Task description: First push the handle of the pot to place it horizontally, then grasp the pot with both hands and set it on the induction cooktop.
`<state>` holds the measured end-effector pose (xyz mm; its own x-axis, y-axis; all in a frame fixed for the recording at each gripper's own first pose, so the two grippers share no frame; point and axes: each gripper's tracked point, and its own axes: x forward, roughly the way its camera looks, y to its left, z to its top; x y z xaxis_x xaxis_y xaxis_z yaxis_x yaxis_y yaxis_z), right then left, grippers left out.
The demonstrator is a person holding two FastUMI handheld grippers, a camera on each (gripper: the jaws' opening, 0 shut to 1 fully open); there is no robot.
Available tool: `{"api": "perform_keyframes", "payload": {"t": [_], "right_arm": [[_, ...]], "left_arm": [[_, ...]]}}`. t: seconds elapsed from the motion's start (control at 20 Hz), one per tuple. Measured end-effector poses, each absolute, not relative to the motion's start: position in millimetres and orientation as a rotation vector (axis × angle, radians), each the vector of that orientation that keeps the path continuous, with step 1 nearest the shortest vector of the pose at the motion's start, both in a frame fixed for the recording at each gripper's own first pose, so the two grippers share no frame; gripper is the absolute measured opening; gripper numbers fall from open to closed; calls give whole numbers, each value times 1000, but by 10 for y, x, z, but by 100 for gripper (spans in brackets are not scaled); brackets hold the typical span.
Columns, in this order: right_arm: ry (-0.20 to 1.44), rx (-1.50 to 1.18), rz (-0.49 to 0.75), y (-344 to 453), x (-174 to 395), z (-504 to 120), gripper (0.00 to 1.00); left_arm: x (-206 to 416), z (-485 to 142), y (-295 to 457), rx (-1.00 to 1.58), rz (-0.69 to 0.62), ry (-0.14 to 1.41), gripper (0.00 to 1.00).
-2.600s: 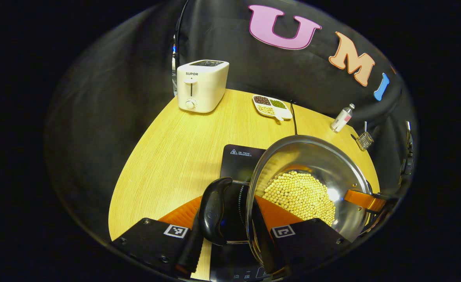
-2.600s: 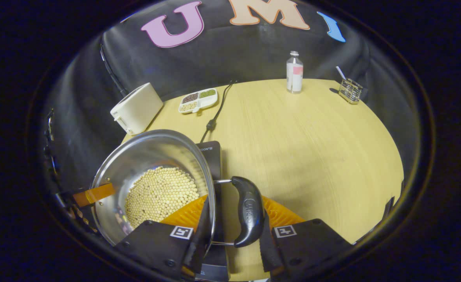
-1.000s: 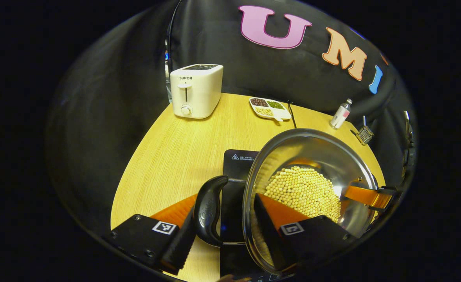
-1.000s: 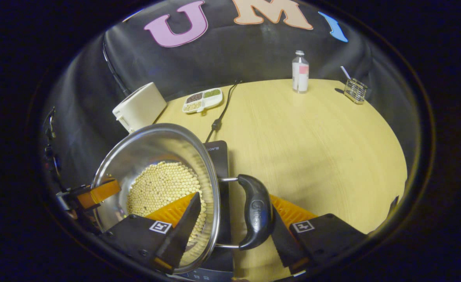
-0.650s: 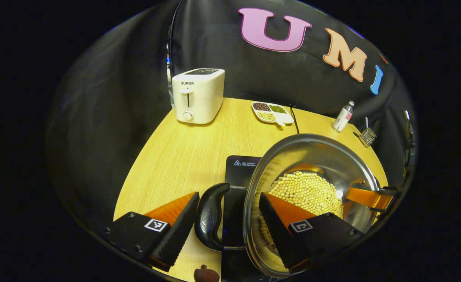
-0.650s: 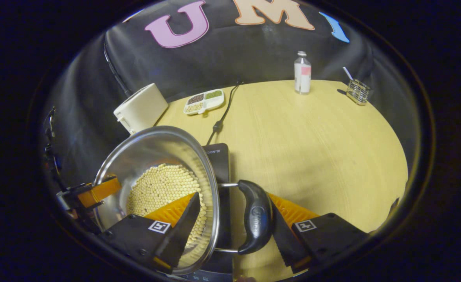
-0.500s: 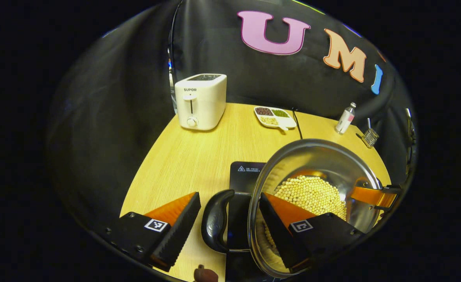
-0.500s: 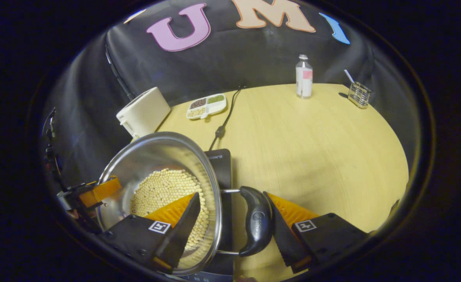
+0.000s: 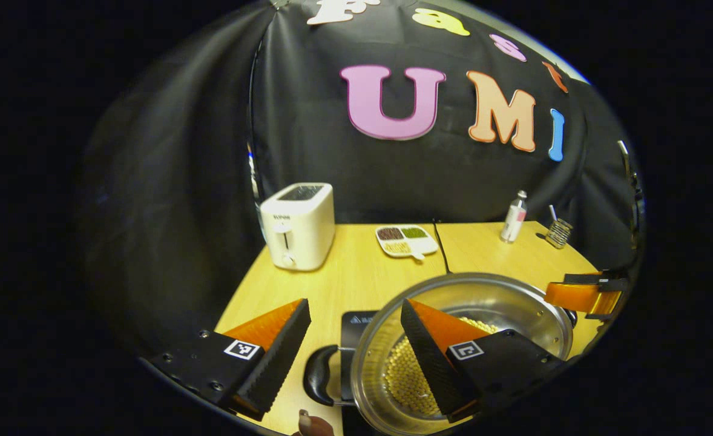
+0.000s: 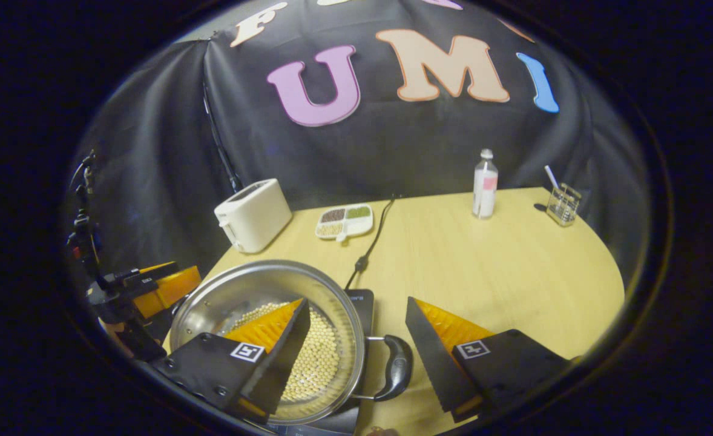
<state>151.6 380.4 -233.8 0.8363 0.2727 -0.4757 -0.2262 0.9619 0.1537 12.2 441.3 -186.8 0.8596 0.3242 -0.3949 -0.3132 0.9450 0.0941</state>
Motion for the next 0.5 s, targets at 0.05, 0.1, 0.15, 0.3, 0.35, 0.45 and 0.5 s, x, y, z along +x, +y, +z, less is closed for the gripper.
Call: {"api": "perform_keyframes", "payload": {"t": [0.05,0.1,0.15,0.3,0.35,0.45,0.5], "right_arm": [[473,98,273,3792,1517,-2179,94],[432,107,283,3779,1512,-2031,99],[391,117,293,3762,1506,-1879,94],[307,135,310,3564,1447,-1513,94],[283,143,317,3480,1406,-1405,94],[238,164,321,3252,1326,-1212,94],[218,165,317,3099,1280,-1141,94]], "left_arm": [[121,-1697,4409,65,346,375,98],[116,-1502,4364,97,345,327,98],[110,-1313,4286,123,342,283,97],[62,-812,3896,154,329,165,94],[42,-694,3739,141,327,134,94],[-11,-486,3368,99,315,75,94],[-39,-412,3184,73,319,55,96]]}}
